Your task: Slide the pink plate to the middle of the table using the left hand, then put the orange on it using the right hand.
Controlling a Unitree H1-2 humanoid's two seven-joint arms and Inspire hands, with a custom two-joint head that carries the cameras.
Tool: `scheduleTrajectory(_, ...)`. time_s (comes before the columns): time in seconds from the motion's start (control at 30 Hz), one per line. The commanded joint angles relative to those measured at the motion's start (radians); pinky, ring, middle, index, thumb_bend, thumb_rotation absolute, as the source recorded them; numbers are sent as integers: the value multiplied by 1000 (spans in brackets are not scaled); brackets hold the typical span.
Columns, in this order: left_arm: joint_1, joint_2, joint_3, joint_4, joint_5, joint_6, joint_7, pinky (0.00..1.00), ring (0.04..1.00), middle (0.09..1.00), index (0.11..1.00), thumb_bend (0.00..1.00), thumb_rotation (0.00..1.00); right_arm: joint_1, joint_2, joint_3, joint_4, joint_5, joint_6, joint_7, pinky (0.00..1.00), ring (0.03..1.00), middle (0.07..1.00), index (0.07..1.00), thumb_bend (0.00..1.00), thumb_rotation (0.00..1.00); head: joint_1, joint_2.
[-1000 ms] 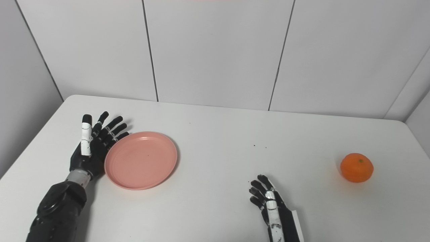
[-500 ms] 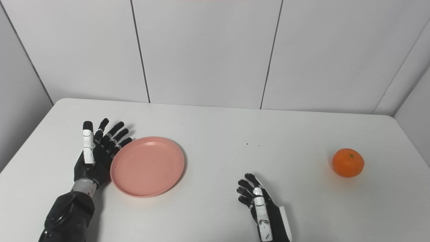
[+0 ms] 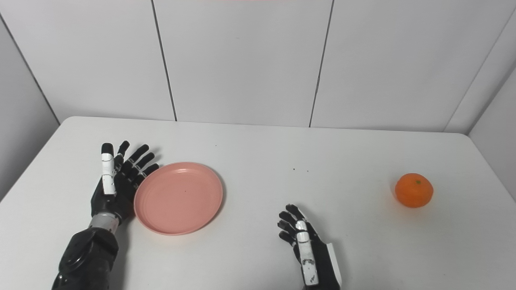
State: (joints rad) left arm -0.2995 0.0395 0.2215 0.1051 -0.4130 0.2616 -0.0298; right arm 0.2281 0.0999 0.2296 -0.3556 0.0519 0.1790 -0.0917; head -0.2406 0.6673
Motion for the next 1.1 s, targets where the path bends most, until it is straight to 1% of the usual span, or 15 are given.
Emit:
scheduleTrajectory(0.0,16,-14,-15,9,5,46,7,727,822,832,999,806,864,81,31,24,-16,-4,25,9,816,832,822,846,828,959,1,0)
scheduleTrajectory(0.1,15,-18,-16,9,1,57,11,737,821,834,994,801,871,76,37,34,-9,-9,25,3,815,828,817,845,828,949,-28,2)
scheduleTrajectory(0.13,14,-20,-16,11,-1,59,12,734,818,822,994,802,864,73,42,38,-6,-13,28,0,813,825,814,846,823,949,-38,3)
scheduleTrajectory(0.23,12,-30,-15,11,-5,66,14,725,815,813,991,801,857,69,50,48,-3,-20,38,-7,818,821,811,846,821,951,-46,5)
scheduleTrajectory(0.33,12,-35,-16,10,-12,74,9,744,823,821,995,798,852,67,55,57,-5,-27,44,-13,818,820,810,848,812,961,-55,7)
scheduleTrajectory(0.4,14,-41,-17,7,-15,82,10,758,830,829,999,800,854,65,57,62,-6,-30,47,-18,814,820,811,851,803,969,-58,10)
scheduleTrajectory(0.6,27,-70,-24,-11,-3,98,29,725,823,824,993,791,846,62,53,74,-15,-34,63,-30,815,819,813,850,791,982,-64,14)
scheduleTrajectory(0.73,36,-91,-28,-18,-14,104,28,729,826,828,992,776,854,60,52,76,-13,-36,61,-32,809,810,804,845,794,979,-64,14)
scheduleTrajectory(0.77,41,-96,-30,-20,-15,102,24,731,828,828,996,776,854,62,51,77,-12,-36,59,-32,812,812,804,845,796,979,-58,-6)
scheduleTrajectory(0.9,56,-111,-40,-33,-18,108,21,731,829,828,998,778,850,67,48,80,-6,-36,42,-29,805,812,802,848,808,974,-54,-8)
scheduleTrajectory(0.97,65,-117,-50,-44,-17,112,17,747,841,845,1000,759,870,69,51,78,-8,-26,48,-28,810,813,803,850,807,968,-54,-8)
scheduleTrajectory(1.0,66,-123,-53,-50,-15,118,23,748,839,848,998,752,875,69,52,79,-11,-25,51,-29,810,813,805,851,804,968,-56,0)
scheduleTrajectory(1.07,67,-129,-54,-54,-14,125,32,739,831,843,994,750,874,68,51,81,-11,-28,51,-29,807,812,806,851,799,971,-58,-3)
